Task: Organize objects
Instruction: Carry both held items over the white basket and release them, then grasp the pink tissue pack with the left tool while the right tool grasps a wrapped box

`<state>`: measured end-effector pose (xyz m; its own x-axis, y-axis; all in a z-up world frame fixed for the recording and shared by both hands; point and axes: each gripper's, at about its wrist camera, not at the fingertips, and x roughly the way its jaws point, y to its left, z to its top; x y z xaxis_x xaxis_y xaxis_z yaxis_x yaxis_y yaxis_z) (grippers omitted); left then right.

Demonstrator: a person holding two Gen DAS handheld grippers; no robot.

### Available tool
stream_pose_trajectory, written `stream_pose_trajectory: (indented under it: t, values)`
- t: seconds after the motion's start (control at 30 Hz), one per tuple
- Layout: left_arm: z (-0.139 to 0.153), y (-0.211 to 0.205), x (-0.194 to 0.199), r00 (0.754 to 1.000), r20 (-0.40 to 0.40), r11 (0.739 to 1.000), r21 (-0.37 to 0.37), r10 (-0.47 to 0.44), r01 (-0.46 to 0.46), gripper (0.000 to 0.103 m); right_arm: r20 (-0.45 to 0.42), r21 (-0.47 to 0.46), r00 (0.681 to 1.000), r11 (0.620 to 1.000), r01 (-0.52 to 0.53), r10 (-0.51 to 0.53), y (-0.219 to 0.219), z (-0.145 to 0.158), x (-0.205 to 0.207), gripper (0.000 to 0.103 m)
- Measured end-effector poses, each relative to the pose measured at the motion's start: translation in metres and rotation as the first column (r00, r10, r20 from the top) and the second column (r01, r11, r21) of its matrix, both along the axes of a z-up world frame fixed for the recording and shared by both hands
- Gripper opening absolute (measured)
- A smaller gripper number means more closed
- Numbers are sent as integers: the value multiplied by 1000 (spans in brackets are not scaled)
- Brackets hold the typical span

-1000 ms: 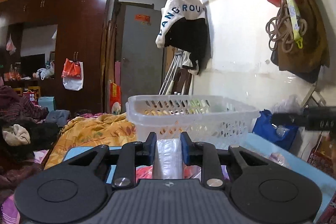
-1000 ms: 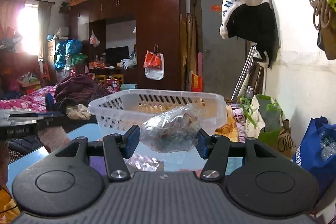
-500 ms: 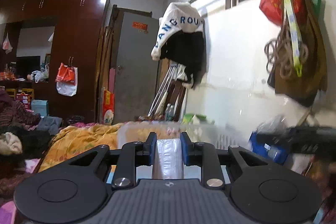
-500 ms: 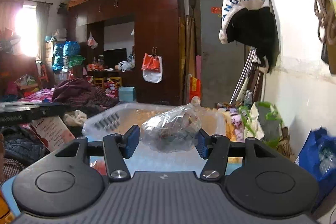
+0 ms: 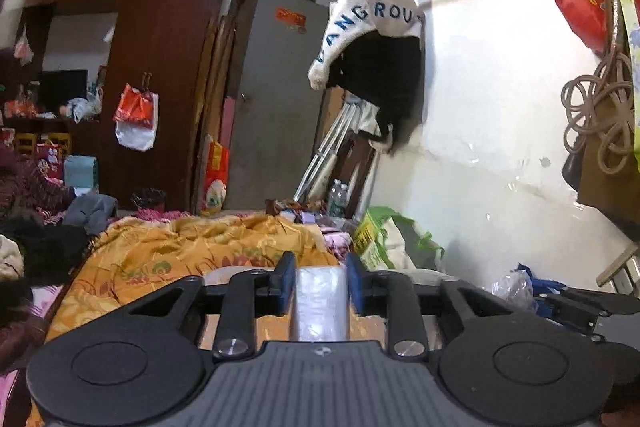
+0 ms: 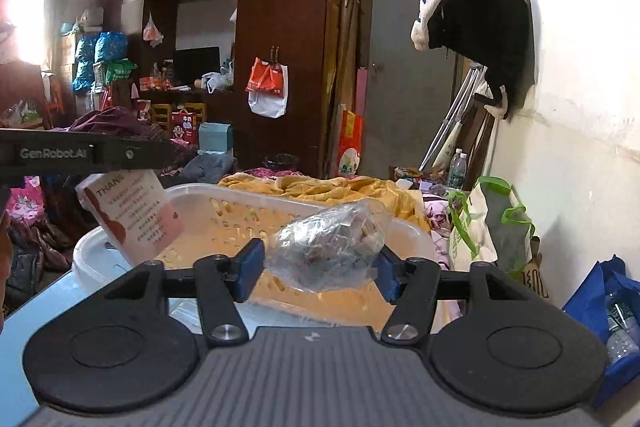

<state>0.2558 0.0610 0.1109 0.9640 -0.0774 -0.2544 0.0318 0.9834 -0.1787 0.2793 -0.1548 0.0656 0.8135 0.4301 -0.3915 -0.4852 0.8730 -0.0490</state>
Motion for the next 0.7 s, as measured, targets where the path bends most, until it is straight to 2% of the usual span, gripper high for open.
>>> stream_pose_trajectory:
  t: [0.03,0.07,0.13,0.2,0.27,0.37,0.43,0.53,0.7]
  values:
    - [-1,0,-1,1000,-1,1000,13,6,-6,72,-6,12,1000,1000,-10,10,-2,-2,-3,90]
    - [0,-1,-3,1000,4,1000,26,9,-9,76,6,25,1000,1000,-11,11,-6,-1,-8,96]
    - [1,-1,-22,999,40,999,50,9,-11,76,44,64,999,998,-24,21,-19,0,-25,101]
    - [0,0,-50,997,72,998,50,-30,26,77,70,135,997,990,-51,42,-41,-4,-48,103]
    - [-8,4,-83,994,99,997,58,-54,49,86,75,162,997,986,-42,30,-63,-15,-66,103]
    - [-33,6,-129,993,109,995,98,-34,23,88,39,167,999,986,19,-26,-89,-40,-80,103]
    - [-52,9,-146,996,93,993,114,-19,8,88,-6,152,997,985,76,-76,-100,-55,-84,103]
    - [-75,25,-150,999,49,998,59,-16,13,88,-99,174,989,976,129,-113,-110,-71,-80,103]
    - [-97,51,-123,998,-68,999,-32,-6,4,88,-155,130,985,987,91,-71,-98,-86,-66,103]
